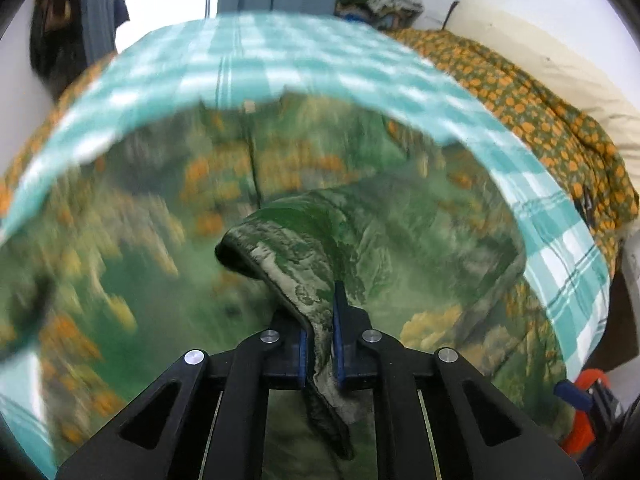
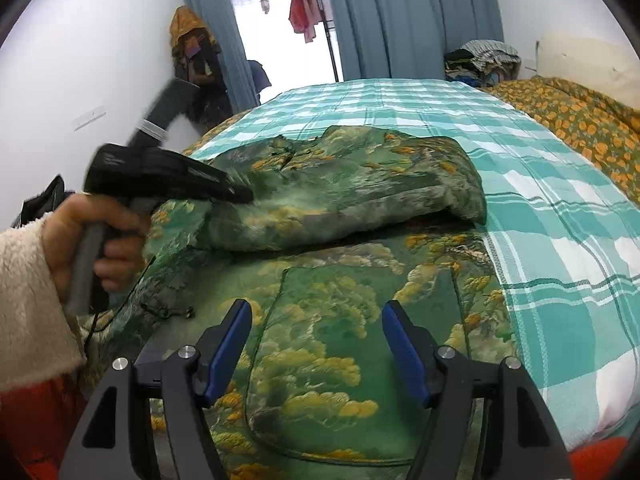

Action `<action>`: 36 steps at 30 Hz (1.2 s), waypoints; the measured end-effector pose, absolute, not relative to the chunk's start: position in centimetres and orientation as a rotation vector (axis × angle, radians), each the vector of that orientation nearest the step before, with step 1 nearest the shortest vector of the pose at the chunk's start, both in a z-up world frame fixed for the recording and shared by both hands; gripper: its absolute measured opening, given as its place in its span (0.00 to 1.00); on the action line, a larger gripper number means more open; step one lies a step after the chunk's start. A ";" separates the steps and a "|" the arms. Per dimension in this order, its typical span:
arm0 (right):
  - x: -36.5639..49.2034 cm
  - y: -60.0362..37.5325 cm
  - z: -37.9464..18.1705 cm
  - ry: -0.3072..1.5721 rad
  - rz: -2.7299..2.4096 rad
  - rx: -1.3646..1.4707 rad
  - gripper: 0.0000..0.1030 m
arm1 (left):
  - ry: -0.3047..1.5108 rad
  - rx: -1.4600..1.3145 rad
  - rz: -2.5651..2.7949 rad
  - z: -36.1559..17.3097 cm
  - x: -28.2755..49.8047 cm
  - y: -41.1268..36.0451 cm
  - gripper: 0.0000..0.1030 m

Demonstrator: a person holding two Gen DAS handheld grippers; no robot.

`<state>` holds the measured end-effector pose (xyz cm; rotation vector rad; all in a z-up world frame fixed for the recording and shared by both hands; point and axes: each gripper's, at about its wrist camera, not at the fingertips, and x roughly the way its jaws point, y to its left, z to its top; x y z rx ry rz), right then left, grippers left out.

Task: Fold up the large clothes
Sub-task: 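Grasp the jacket side edge with the left tool and fold it inward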

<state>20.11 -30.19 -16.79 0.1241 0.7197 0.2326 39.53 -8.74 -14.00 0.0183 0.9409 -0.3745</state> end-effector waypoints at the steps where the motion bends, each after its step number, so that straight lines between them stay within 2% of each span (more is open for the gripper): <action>1: 20.5 -30.8 -16.6 0.716 0.227 0.144 0.67 | 0.923 0.020 -0.372 -13.2 40.5 -8.3 0.08; 6: 23.3 -34.2 -15.0 0.681 0.169 0.191 0.67 | 0.879 -0.013 -0.339 -12.6 46.0 -5.4 0.08; 11: 30.2 -37.9 -12.7 0.673 0.062 0.190 0.66 | 0.948 -0.056 -0.299 -17.4 47.0 -4.0 0.09; 14: 35.5 -38.5 -12.3 0.708 0.076 0.201 0.54 | 0.964 -0.083 -0.281 -19.8 46.3 -3.3 0.12; 15: 36.9 -38.4 -12.4 0.717 0.086 0.205 0.53 | 0.965 -0.099 -0.276 -20.3 46.2 -3.0 0.14; 19: 43.5 -36.7 -16.3 0.856 0.163 0.206 0.53 | 0.979 -0.171 -0.257 -22.1 45.6 -2.0 0.19; 22: 46.9 -35.2 -23.1 1.106 0.170 0.152 0.53 | 0.977 -0.206 -0.266 -23.1 45.8 -1.5 0.21; 27: 48.0 -34.9 -21.4 1.156 0.158 0.132 0.53 | 0.954 -0.208 -0.275 -23.4 45.4 -1.4 0.22; 32: 50.7 -34.2 -16.7 1.008 0.123 0.103 0.53 | 0.937 -0.205 -0.273 -23.6 45.3 -1.5 0.22; 36: 54.8 -34.2 -20.2 1.077 0.070 0.113 0.53 | 0.936 -0.194 -0.269 -23.6 45.3 -1.6 0.22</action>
